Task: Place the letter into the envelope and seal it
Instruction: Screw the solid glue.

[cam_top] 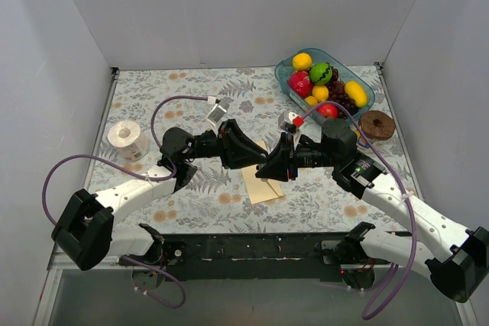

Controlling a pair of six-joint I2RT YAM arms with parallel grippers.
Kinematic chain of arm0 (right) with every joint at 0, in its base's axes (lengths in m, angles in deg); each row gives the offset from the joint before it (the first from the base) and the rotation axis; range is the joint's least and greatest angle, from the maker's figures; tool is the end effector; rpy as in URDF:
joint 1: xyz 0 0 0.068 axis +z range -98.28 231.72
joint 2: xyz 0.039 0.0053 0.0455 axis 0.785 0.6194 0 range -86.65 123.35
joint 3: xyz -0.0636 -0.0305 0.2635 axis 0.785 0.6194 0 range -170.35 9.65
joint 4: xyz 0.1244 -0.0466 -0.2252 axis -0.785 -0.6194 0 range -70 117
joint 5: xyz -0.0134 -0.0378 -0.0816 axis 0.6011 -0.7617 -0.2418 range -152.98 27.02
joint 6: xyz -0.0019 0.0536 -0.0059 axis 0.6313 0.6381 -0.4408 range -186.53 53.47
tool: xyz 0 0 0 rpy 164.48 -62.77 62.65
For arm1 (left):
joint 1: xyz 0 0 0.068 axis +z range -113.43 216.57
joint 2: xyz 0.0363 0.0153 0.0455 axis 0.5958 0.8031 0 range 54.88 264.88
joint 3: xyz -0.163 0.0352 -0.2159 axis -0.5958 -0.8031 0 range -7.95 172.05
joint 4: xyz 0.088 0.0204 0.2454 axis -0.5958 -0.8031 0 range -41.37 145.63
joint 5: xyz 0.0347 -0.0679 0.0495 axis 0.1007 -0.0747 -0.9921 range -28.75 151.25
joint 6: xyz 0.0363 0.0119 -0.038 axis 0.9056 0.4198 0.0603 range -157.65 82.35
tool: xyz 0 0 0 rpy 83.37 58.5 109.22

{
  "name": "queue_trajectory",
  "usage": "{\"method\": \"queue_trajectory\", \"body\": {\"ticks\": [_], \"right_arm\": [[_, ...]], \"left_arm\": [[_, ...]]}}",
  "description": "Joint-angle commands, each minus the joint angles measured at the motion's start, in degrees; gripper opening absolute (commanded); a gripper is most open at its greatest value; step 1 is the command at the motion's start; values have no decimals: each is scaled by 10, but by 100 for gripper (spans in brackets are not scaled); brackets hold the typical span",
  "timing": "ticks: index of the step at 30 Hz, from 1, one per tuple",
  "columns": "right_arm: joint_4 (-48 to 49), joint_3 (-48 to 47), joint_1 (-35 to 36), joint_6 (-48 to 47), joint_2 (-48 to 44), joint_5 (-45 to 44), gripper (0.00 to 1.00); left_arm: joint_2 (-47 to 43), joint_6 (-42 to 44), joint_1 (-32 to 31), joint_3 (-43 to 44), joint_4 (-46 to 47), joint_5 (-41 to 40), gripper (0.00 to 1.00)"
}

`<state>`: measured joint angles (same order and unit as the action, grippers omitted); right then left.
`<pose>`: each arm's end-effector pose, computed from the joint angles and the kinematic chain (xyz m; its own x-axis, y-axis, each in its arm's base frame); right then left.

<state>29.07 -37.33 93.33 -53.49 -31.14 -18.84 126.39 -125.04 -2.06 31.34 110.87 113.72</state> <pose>0.1486 0.1650 0.3428 -0.3061 -0.0552 -0.9504 -0.9493 0.0920 0.3005 0.1884 -0.1866 0.3214 -0.9356 -0.0313 -0.3518 0.3485 -0.2428 -0.9053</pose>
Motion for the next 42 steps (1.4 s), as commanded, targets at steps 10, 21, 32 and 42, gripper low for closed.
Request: {"method": "queue_trajectory", "body": {"ticks": [10, 21, 32, 42], "right_arm": [[27, -5, 1, 4, -4, -3, 1], [29, -4, 1, 7, -6, -7, 1], [17, -12, 1, 30, -7, -100, 1], [-50, -58, 26, 131, 40, -415, 1]], "left_arm": [[1, 11, -8, 23, -15, 16, 34], [5, 20, -8, 26, -30, 25, 15], [-29, 148, -25, 79, -238, -99, 0], [-29, 277, -177, 221, -537, -652, 0]]}}
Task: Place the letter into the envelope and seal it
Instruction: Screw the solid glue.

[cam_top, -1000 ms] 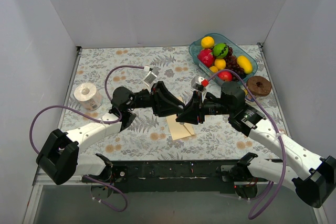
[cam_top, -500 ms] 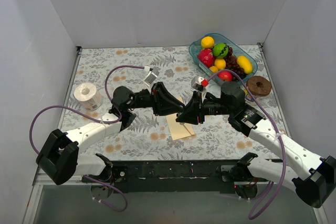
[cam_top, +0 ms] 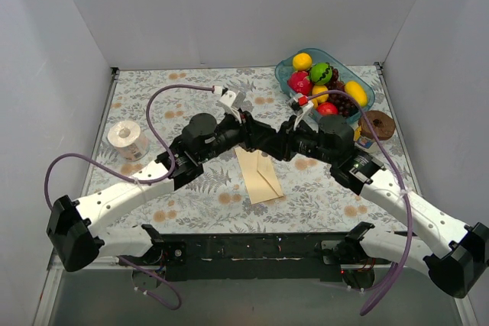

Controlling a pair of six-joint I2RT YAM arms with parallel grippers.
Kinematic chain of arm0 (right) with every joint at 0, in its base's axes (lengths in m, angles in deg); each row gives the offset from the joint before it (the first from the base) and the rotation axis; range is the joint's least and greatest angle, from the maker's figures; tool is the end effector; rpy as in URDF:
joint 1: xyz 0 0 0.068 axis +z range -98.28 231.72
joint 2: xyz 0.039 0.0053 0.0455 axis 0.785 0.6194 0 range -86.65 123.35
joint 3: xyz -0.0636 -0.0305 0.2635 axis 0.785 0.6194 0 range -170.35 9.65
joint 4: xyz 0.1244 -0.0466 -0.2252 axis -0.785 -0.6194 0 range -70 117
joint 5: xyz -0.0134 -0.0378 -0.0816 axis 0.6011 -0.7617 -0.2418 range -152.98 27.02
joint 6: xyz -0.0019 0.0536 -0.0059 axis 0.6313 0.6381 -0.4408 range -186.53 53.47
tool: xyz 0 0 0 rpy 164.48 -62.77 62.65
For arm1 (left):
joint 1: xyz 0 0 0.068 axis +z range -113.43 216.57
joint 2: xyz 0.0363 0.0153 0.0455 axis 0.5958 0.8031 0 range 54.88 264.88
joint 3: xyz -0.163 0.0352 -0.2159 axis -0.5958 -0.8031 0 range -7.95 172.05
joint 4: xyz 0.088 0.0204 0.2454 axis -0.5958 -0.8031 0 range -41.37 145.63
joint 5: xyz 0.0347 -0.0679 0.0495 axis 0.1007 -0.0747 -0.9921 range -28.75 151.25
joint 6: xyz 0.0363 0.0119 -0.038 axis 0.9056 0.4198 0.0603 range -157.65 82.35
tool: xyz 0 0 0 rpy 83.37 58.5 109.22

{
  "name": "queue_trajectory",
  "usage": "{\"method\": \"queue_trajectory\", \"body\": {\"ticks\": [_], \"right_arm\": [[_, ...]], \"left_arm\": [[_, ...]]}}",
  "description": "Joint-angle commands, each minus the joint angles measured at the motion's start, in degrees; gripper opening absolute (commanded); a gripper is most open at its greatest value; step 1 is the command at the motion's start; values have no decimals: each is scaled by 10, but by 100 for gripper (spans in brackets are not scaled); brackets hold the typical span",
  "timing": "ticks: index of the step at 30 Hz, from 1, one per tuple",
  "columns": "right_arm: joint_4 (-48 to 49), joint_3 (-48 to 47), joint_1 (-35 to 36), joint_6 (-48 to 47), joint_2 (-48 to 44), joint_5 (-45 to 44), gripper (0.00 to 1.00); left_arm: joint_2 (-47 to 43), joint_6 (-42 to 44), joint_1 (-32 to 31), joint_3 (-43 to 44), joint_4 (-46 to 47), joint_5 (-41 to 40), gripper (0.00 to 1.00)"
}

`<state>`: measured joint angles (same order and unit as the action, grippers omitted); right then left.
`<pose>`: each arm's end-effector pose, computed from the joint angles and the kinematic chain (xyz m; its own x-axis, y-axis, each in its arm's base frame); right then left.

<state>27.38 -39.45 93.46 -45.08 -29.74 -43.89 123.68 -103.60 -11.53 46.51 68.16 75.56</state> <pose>0.1665 0.1641 0.3469 -0.4082 0.0990 -0.9075 -0.7755 0.4868 0.4020 0.1840 -0.2182 0.3537 -0.8179 -0.4134 -0.4002 0.3419 0.2104 -0.9159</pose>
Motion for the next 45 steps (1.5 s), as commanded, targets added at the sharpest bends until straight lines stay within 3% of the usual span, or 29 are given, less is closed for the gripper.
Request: {"method": "queue_trajectory", "body": {"ticks": [1, 3, 6, 7, 10, 11, 14, 17, 22, 27, 33, 38, 41, 45], "right_arm": [[-41, -51, 37, 49, 35, -185, 1], [-59, -65, 48, 55, 43, -243, 1], [-65, -83, 62, 50, 52, -252, 1], [-61, -79, 62, 47, 46, -249, 1], [-14, -56, 61, 10, 15, -195, 1], [-9, -41, 58, -3, 5, -142, 1], [10, -28, 53, -35, -14, -45, 1], [19, -22, 53, -48, -28, 18, 1], [60, -1, 51, -51, -57, 91, 1], [74, 0, 50, -63, -77, 137, 1], [87, -3, 49, -65, -97, 153, 1], [84, -7, 49, -64, -94, 155, 1], [82, -9, 49, -65, -93, 157, 1], [79, -9, 49, -64, -94, 155, 1]], "left_arm": [[4, 65, -116, 77, -122, -318, 0], [24, 78, -149, 99, -155, -414, 1], [41, 72, -183, 114, -168, -452, 34], [37, 60, -183, 112, -167, -451, 46], [-11, 71, -182, 72, -102, -436, 67], [-28, 74, -181, 55, -78, -424, 77], [-95, 67, -158, 12, -1, -340, 84], [-130, 60, -136, -14, 52, -238, 86], [-154, 29, -91, -48, 108, -144, 86], [-160, -41, -19, -81, 173, 42, 81], [-140, -81, 6, -90, 200, 118, 76], [-104, -88, 8, -67, 201, 180, 59], [-89, -89, 8, -59, 200, 202, 53], [-87, -88, 8, -57, 196, 207, 38]]}}
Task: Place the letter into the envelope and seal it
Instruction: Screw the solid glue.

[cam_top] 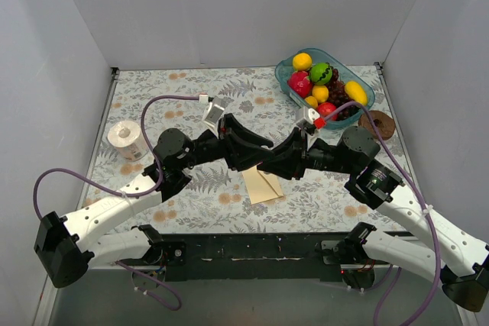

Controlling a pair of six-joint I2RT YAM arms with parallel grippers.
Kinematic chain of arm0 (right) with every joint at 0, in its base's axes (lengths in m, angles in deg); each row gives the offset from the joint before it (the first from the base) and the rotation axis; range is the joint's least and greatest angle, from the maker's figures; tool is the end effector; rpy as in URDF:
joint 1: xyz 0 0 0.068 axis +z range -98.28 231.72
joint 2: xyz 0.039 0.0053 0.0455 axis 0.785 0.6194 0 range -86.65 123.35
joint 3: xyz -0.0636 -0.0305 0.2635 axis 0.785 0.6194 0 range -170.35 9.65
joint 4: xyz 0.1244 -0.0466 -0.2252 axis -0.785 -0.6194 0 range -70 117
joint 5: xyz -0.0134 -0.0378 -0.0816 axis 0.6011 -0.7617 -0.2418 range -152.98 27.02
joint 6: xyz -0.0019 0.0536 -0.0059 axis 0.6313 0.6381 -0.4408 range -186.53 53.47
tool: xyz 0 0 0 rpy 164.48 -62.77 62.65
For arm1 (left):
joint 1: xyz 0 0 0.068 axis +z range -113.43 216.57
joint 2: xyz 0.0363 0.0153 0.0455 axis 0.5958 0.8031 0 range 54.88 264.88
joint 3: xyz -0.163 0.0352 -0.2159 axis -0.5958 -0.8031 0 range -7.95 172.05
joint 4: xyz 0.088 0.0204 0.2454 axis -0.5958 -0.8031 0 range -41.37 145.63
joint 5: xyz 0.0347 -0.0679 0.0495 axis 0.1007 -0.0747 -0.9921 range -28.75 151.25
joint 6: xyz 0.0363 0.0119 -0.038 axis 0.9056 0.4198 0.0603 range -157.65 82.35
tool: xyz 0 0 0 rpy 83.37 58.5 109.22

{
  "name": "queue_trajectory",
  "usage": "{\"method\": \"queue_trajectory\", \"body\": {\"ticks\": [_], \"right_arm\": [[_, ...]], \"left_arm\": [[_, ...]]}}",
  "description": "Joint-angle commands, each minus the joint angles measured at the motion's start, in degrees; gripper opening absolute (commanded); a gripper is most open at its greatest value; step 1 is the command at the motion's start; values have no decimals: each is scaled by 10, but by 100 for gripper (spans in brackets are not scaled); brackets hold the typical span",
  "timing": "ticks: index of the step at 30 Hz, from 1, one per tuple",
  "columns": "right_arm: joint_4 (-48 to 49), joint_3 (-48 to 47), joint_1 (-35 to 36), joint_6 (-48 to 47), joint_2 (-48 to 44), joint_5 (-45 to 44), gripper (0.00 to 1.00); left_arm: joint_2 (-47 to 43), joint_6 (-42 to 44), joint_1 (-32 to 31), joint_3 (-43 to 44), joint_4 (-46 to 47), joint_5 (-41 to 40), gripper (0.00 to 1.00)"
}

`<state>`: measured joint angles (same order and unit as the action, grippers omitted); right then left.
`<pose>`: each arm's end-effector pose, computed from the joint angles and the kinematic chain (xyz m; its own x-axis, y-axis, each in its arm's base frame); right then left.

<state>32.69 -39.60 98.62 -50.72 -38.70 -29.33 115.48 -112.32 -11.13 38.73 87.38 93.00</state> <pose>0.1152 0.1519 0.3876 -0.1879 0.1312 -0.9734 -0.9691 0.1367 0.2055 0.1490 -0.1916 0.3748 -0.8772 -0.2544 -0.4071 0.4542 -0.1649 -0.8755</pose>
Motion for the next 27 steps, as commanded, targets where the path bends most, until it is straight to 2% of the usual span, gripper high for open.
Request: {"method": "queue_trajectory", "body": {"ticks": [1, 2, 3, 4, 5, 9, 11, 13, 14, 16, 17, 18, 21, 22, 23, 24, 25, 27], "right_arm": [[26, -8, -2, -8, -5, 9, 1], [25, -8, -2, -9, -6, 8, 1], [24, -8, -2, -8, -6, 7, 1], [22, -7, -2, -9, -7, 6, 1], [22, -6, -2, -9, -7, 5, 1], [12, -7, -2, -14, -4, -6, 1], [2, -12, -2, -14, 2, -31, 1], [-19, -22, -2, -15, 18, -70, 1], [-42, -31, -2, -10, 26, -117, 1], [-56, -60, -2, 4, 57, -173, 1], [-75, -72, -1, 13, 70, -234, 1], [-95, -96, -1, 32, 83, -262, 1], [-141, -140, 17, 67, 135, -379, 1], [-144, -145, 27, 72, 152, -396, 1], [-144, -151, 28, 71, 158, -395, 1], [-141, -153, 29, 62, 161, -382, 1], [-125, -148, 29, 54, 156, -365, 1], [-90, -131, 29, 33, 137, -290, 1]], "left_arm": [[-4, 0, 4, 21, 3, 32, 35], [-4, 1, 4, 23, 2, 34, 33], [-2, 1, 4, 23, -3, 34, 25], [0, 2, 4, 26, -5, 35, 7], [0, 2, 4, 26, -6, 35, 0], [-4, 10, 4, 30, -26, 14, 0], [-8, 32, 4, 43, -53, -30, 0], [-7, 48, 4, 59, -117, -124, 0], [-3, 60, 3, 84, -148, -174, 0], [16, 65, -6, 129, -280, -276, 0], [42, 59, -12, 179, -333, -399, 0], [53, 67, -19, 194, -387, -433, 0], [80, 97, -77, 227, -413, -569, 0], [85, 100, -102, 233, -412, -589, 9], [89, 98, -109, 235, -411, -599, 25], [89, 94, -110, 231, -397, -595, 43], [85, 98, -109, 225, -384, -592, 69], [51, 106, -109, 206, -331, -573, 91]]}}
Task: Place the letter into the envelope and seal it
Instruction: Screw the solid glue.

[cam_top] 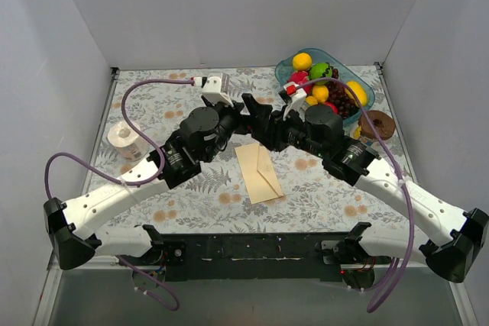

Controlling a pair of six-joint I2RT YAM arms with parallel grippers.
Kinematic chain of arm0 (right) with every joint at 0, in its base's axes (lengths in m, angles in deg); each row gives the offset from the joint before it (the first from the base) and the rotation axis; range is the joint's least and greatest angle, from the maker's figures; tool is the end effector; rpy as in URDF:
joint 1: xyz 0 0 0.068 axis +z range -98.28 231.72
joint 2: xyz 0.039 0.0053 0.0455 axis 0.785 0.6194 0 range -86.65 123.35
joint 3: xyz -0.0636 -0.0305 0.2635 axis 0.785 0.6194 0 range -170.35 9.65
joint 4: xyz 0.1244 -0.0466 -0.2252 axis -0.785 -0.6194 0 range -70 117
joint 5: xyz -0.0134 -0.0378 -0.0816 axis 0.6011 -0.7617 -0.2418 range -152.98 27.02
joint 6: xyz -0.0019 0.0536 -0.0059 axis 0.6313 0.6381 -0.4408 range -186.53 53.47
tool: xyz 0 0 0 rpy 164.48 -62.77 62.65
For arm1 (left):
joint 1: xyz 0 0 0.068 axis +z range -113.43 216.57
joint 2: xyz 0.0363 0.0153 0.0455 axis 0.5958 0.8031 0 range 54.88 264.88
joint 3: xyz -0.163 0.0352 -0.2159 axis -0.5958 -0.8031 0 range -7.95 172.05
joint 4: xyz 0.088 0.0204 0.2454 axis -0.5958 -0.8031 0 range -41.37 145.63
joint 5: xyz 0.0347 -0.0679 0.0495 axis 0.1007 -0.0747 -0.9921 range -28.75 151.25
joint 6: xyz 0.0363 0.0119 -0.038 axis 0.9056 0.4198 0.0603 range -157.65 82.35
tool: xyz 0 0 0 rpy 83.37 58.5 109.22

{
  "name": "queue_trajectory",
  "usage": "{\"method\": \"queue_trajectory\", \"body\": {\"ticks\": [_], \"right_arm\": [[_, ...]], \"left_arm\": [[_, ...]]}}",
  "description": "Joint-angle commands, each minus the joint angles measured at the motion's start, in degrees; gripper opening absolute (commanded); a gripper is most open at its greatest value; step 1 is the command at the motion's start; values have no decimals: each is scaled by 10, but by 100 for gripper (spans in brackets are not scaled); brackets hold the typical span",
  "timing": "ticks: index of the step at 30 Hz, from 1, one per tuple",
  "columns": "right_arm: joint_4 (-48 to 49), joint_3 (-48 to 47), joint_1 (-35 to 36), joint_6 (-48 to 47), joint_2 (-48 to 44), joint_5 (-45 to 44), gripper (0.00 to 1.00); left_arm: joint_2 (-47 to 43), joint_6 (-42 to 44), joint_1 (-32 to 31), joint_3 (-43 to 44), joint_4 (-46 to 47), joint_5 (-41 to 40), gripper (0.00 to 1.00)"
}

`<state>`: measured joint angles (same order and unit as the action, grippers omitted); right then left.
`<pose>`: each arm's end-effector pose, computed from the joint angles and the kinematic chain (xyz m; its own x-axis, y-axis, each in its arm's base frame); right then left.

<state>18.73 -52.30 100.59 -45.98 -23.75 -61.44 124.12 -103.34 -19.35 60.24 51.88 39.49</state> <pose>0.1663 0.1918 0.3868 -0.3690 0.1110 -0.9228 -0.6844 0.6394 0.3505 0.1674 -0.2239 0.4070 -0.5317 -0.7245 -0.4385 0.1886 0.4034 -0.8953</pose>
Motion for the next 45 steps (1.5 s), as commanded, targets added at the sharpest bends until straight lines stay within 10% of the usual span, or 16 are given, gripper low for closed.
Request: {"method": "queue_trajectory", "body": {"ticks": [1, 12, 20, 31, 35, 40, 45], "right_arm": [[75, 21, 9, -30, -40, 47, 1], [136, 90, 0, -73, -149, 265, 1], [139, 88, -1, -78, -156, 283, 1], [135, 90, -1, -86, -173, 262, 1], [128, 89, -1, -89, -171, 259, 1], [117, 82, -1, -83, -154, 227, 1], [53, 3, 0, -63, -56, 51, 1]], "left_arm": [[-52, 27, -25, -40, 53, -24, 98], [-147, 17, 41, -140, 234, 359, 98], [-101, 4, 48, -108, 244, 500, 73], [-93, -10, 51, -119, 266, 516, 42], [-91, -17, 52, -122, 272, 509, 0], [-81, -3, 53, -101, 237, 468, 0], [-11, 70, 19, 14, 69, 235, 0]]}}
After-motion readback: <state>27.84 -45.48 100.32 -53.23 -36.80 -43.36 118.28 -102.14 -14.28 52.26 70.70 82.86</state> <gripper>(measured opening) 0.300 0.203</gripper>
